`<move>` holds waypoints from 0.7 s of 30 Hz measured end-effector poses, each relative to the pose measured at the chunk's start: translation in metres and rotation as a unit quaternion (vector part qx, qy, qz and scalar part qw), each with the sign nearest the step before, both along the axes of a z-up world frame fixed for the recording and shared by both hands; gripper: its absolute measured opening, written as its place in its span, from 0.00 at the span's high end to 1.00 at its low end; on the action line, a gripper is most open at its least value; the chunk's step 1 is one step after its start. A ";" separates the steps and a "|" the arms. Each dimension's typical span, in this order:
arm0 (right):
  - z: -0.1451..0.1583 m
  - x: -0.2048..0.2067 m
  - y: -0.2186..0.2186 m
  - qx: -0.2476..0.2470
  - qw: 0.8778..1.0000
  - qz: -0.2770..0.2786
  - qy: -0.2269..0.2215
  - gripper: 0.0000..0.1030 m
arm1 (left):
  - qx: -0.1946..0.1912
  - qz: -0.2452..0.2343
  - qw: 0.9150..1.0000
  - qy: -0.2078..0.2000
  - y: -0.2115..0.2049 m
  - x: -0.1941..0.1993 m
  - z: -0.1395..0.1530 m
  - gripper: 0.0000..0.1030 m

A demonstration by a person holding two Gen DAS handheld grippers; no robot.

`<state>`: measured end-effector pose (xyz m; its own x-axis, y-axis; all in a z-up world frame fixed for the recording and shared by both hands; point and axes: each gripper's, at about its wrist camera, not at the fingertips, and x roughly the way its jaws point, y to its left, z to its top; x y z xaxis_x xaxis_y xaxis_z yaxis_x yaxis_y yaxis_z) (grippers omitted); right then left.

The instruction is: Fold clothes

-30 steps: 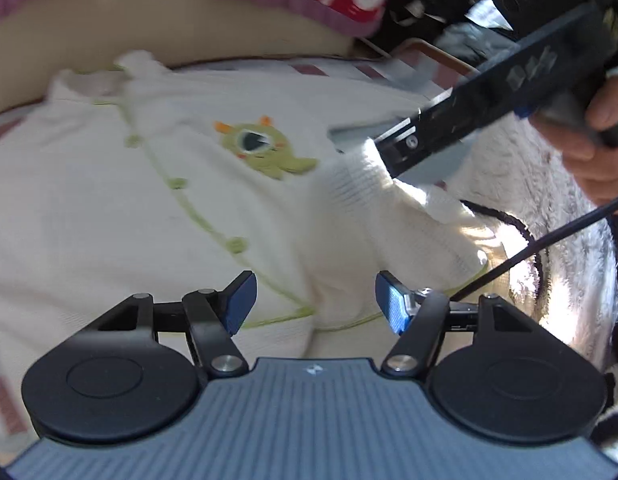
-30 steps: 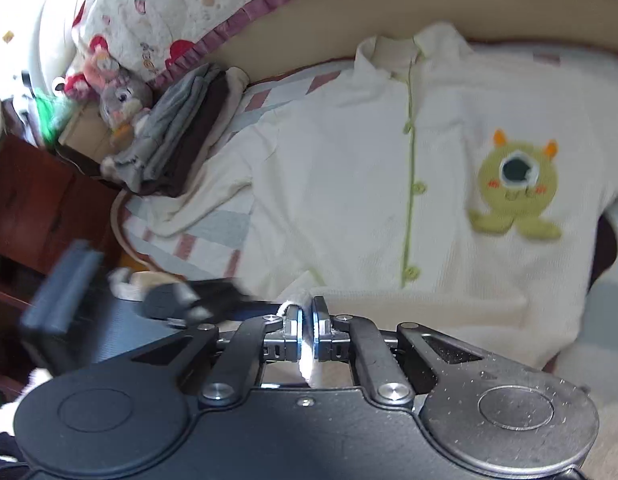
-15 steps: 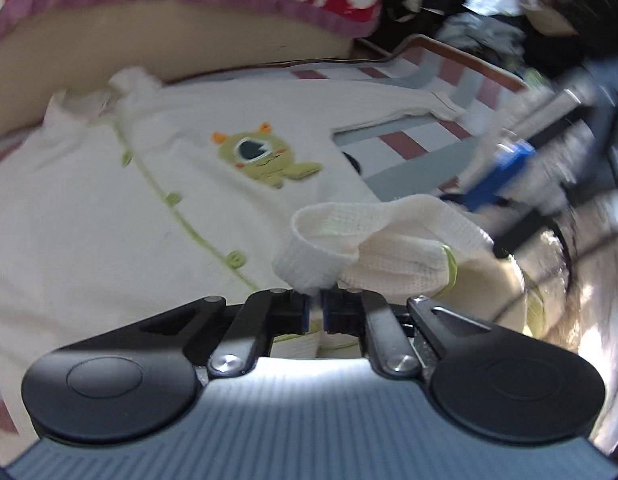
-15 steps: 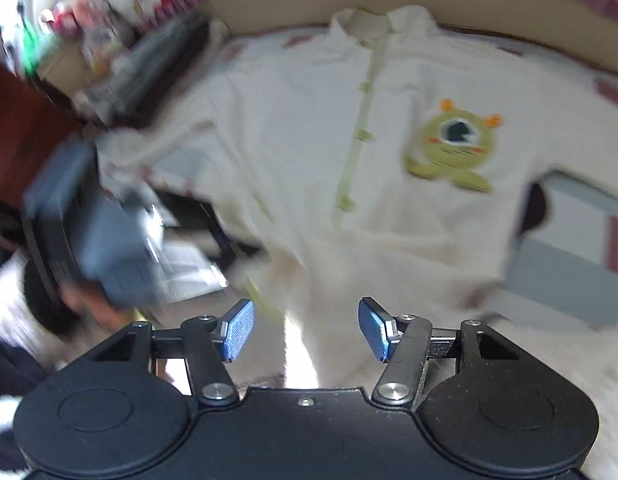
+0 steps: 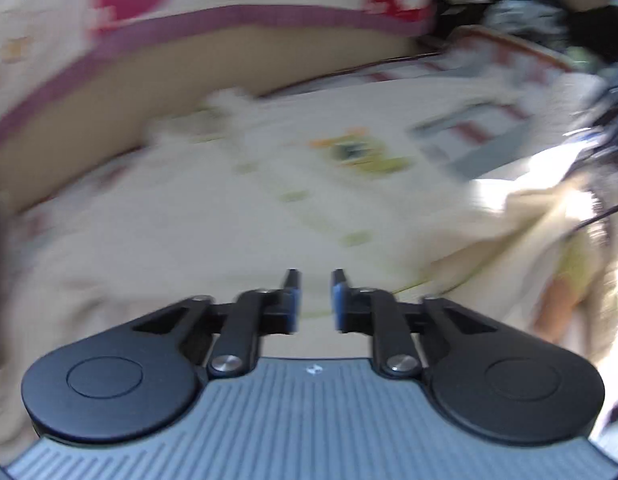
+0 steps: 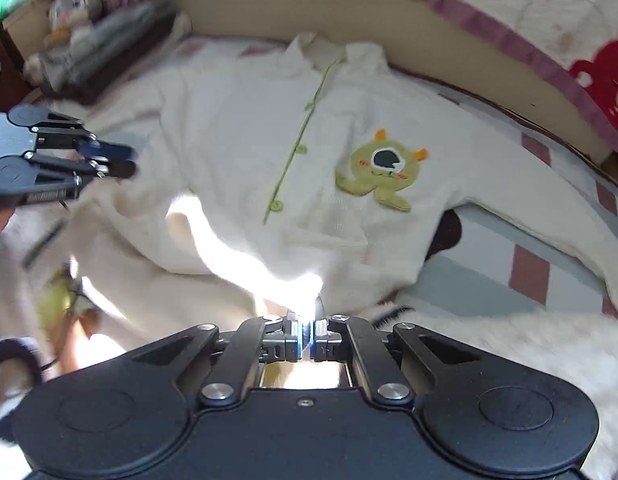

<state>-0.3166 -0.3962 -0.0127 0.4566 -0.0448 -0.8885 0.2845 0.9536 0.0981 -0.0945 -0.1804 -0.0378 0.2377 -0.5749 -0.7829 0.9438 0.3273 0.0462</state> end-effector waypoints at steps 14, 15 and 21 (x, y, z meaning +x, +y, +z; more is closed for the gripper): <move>0.036 -0.034 -0.023 -0.029 0.994 -0.082 -0.059 0.97 | 0.111 0.159 0.942 0.274 0.049 0.118 -0.061 0.32; 0.032 -0.034 -0.021 -0.028 0.995 -0.081 -0.057 0.97 | 0.111 0.160 0.941 0.276 0.050 0.118 -0.062 0.32; -0.003 -0.011 -0.037 -0.002 0.996 -0.077 -0.036 0.96 | 0.097 0.131 0.971 0.172 0.032 0.092 -0.046 0.97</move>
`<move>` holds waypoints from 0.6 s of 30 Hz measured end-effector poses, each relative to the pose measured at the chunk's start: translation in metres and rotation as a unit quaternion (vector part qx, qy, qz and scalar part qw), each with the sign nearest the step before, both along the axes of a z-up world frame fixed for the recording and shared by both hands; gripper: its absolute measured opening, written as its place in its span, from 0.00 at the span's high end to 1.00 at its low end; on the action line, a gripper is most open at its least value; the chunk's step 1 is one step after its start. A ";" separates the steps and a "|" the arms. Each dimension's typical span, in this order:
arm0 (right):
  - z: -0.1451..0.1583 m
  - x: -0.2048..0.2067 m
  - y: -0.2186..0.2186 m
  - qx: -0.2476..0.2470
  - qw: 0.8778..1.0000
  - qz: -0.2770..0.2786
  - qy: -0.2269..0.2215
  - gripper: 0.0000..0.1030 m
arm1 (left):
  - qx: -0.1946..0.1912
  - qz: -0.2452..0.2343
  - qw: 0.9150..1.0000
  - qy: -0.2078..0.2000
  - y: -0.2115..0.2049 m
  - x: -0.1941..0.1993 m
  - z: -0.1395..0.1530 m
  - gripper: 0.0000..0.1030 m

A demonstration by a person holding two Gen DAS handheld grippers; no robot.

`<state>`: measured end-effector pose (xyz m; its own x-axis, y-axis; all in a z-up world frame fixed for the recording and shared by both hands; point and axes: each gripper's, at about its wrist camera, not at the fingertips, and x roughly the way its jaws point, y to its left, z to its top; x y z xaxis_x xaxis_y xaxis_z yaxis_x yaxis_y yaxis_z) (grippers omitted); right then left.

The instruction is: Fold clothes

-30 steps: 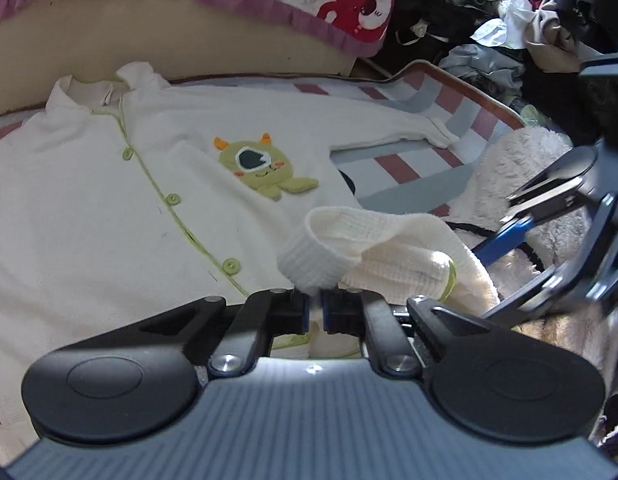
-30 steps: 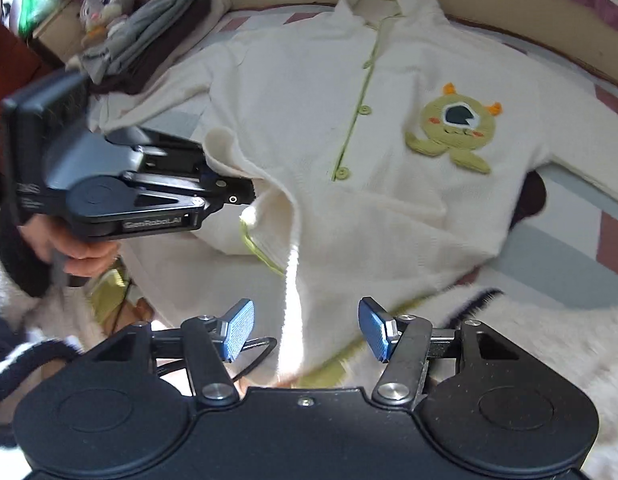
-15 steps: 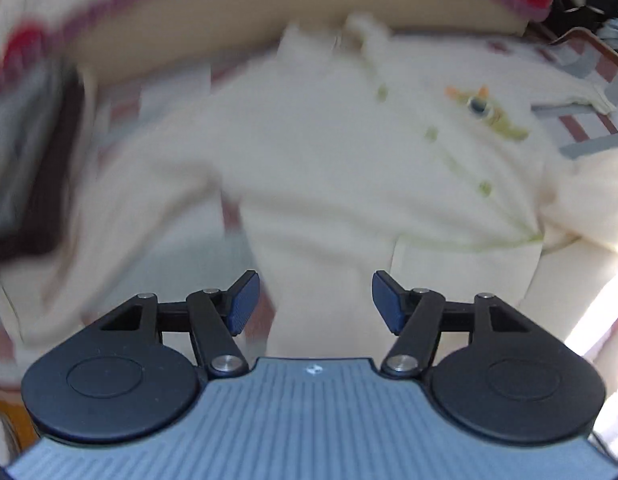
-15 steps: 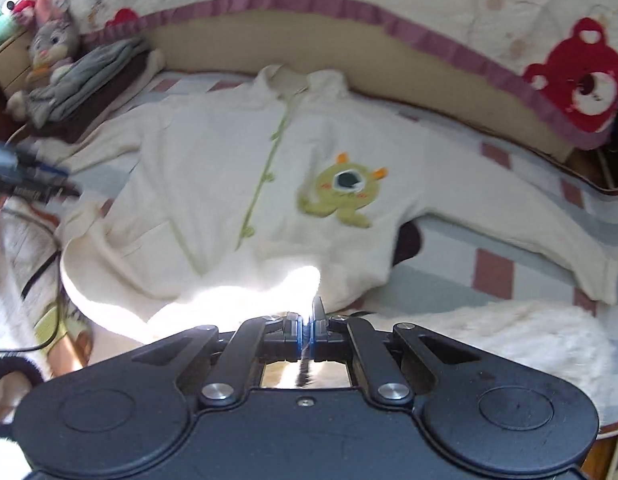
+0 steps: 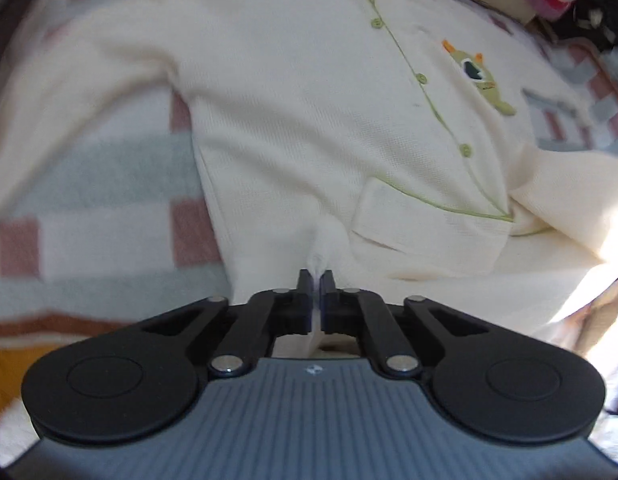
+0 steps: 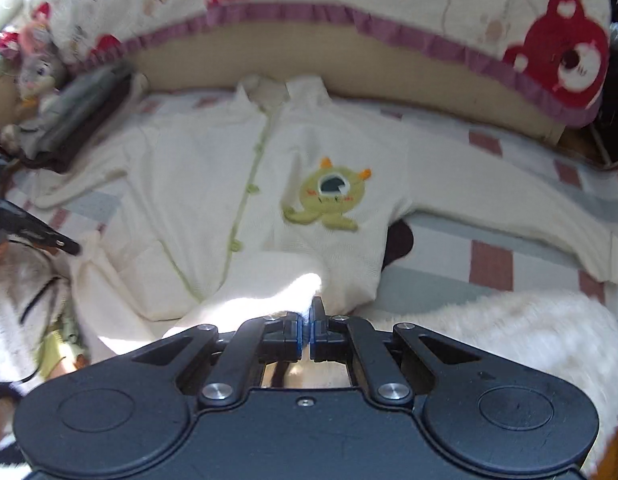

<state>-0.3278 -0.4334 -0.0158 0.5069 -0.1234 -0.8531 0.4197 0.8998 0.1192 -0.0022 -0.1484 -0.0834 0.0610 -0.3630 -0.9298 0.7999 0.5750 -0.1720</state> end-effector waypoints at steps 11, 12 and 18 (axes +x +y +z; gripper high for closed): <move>0.176 0.033 -0.063 -0.169 0.956 -0.059 -0.233 0.97 | -0.323 0.134 0.895 -0.276 0.025 0.025 0.237 0.97; 0.175 0.017 -0.053 -0.168 0.952 -0.064 -0.246 0.97 | -0.334 0.141 0.889 -0.278 0.040 0.013 0.239 0.97; 0.037 -0.011 -0.044 -0.073 0.987 -0.115 -0.087 0.97 | -0.175 0.181 0.932 -0.262 0.069 -0.032 0.138 0.99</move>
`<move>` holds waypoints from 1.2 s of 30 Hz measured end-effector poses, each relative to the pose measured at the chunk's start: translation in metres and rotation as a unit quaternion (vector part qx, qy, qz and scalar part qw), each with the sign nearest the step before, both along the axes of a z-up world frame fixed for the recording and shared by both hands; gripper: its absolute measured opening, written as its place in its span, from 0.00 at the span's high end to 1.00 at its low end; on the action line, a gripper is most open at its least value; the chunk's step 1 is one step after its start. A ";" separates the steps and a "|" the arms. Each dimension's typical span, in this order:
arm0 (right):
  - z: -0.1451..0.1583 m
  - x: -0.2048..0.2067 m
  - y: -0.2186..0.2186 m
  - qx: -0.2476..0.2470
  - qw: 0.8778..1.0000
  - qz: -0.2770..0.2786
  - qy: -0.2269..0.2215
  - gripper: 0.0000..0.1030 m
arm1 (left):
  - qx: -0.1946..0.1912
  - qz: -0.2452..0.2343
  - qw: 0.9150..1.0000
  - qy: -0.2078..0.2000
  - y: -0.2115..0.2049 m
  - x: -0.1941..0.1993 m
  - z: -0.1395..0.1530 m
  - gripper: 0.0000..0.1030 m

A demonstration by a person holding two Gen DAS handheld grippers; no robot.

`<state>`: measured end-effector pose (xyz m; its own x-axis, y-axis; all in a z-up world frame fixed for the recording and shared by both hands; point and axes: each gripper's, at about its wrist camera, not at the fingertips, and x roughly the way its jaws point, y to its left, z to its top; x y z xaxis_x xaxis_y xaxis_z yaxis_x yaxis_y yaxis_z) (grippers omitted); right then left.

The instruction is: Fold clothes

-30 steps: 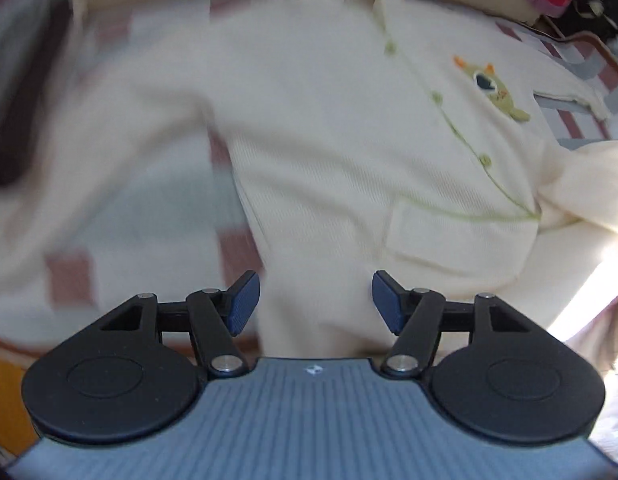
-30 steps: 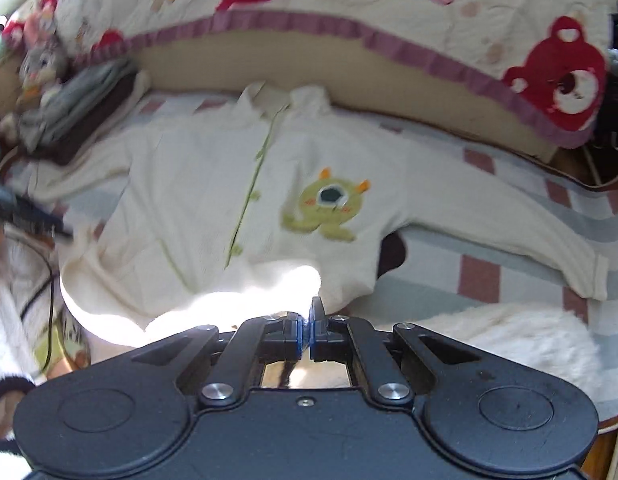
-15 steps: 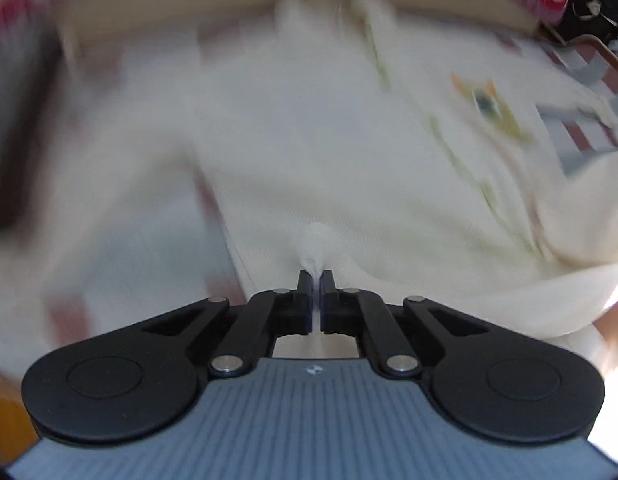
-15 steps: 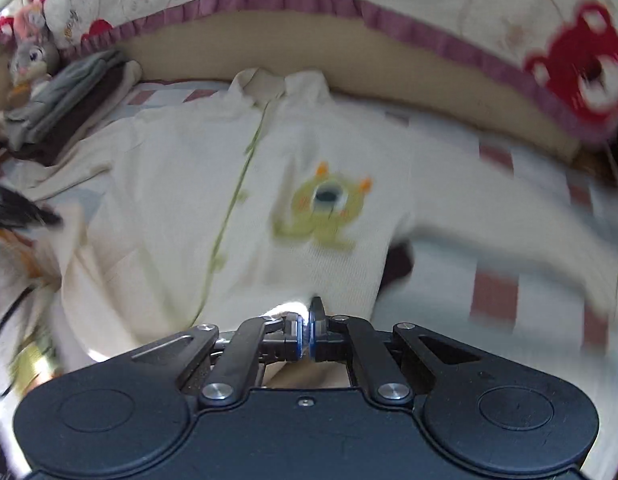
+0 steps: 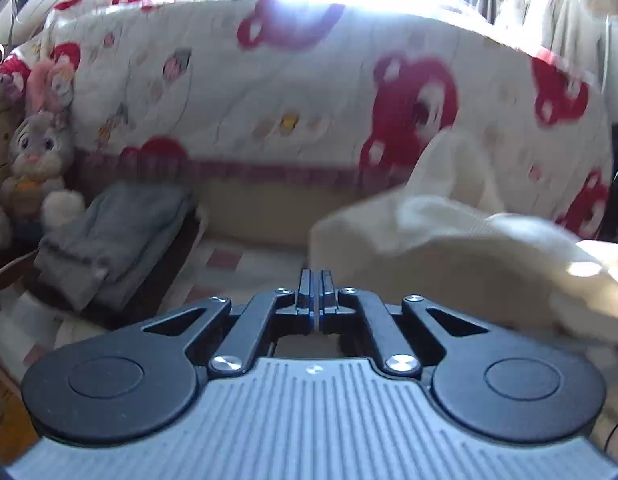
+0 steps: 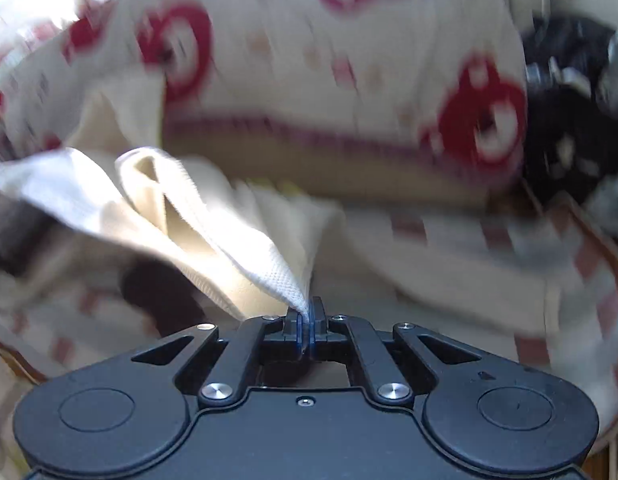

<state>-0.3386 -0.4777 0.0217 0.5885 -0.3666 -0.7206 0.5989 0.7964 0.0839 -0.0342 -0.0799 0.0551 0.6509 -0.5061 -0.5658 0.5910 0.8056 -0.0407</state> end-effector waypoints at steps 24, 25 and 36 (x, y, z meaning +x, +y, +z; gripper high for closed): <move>-0.107 0.082 -0.088 0.148 0.988 -0.019 -0.046 0.96 | 0.145 -0.128 0.976 0.102 -0.263 0.041 -0.216 0.62; -0.116 0.089 -0.094 0.165 0.985 -0.020 -0.047 0.96 | 0.151 -0.136 0.972 0.117 -0.264 0.041 -0.222 0.99; -0.152 0.209 -0.142 0.088 0.985 0.132 -0.062 0.96 | 0.228 0.028 0.973 -0.005 -0.216 0.027 -0.156 0.99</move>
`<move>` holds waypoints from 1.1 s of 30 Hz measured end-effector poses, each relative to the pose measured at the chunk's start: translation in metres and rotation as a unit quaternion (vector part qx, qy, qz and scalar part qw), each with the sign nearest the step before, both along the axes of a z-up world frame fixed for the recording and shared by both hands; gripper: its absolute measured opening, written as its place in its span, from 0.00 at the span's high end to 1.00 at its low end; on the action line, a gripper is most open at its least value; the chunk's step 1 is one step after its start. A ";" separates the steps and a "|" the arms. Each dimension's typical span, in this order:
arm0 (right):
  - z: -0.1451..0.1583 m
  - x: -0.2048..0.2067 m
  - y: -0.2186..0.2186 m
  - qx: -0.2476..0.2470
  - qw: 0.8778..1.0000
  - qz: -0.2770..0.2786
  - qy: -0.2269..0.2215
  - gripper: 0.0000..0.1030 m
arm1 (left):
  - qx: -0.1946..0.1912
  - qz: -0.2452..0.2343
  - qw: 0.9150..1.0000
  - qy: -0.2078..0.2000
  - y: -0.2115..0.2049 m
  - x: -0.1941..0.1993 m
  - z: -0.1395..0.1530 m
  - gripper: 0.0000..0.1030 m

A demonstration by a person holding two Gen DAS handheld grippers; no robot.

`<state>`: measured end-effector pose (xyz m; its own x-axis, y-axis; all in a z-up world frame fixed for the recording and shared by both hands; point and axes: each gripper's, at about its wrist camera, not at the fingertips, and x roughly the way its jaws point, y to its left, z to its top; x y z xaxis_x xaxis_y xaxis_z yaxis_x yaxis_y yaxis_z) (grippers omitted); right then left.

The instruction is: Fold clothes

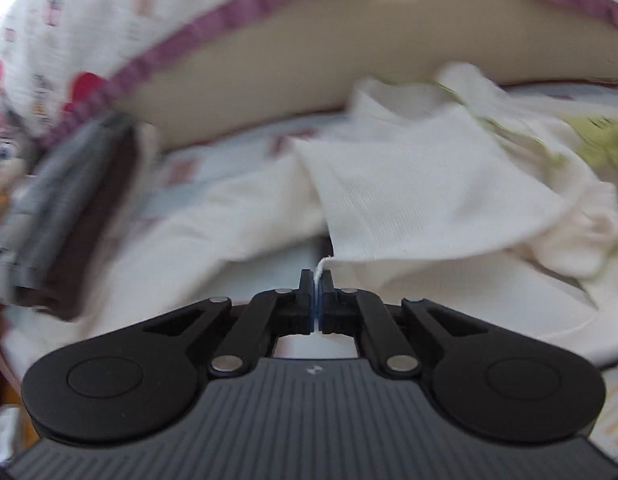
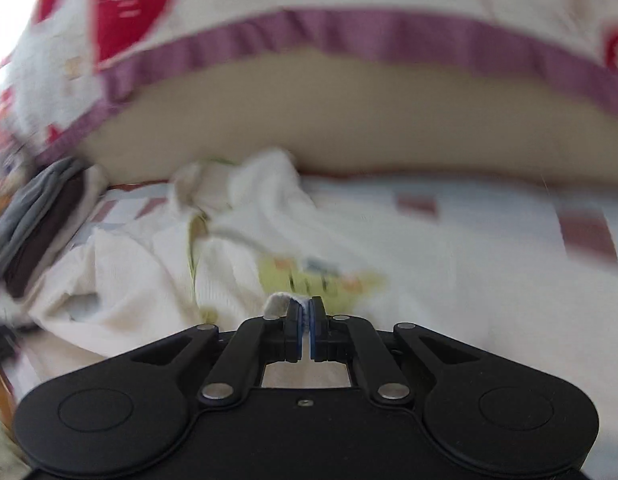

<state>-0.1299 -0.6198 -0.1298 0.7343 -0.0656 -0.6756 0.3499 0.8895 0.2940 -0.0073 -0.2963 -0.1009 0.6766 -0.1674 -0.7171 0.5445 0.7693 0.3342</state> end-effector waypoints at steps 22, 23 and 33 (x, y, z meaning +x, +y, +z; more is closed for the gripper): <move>0.041 0.002 0.013 0.080 0.980 0.026 0.180 0.96 | -0.074 -0.004 0.997 -0.024 0.040 0.000 0.021 0.99; 0.061 -0.003 0.015 0.073 0.979 0.030 0.190 0.96 | -0.077 -0.013 0.997 -0.027 0.042 0.001 0.023 0.99; 0.154 -0.032 0.042 0.040 0.981 -0.050 0.184 0.96 | -0.146 -0.062 0.987 -0.034 0.074 0.048 0.034 0.99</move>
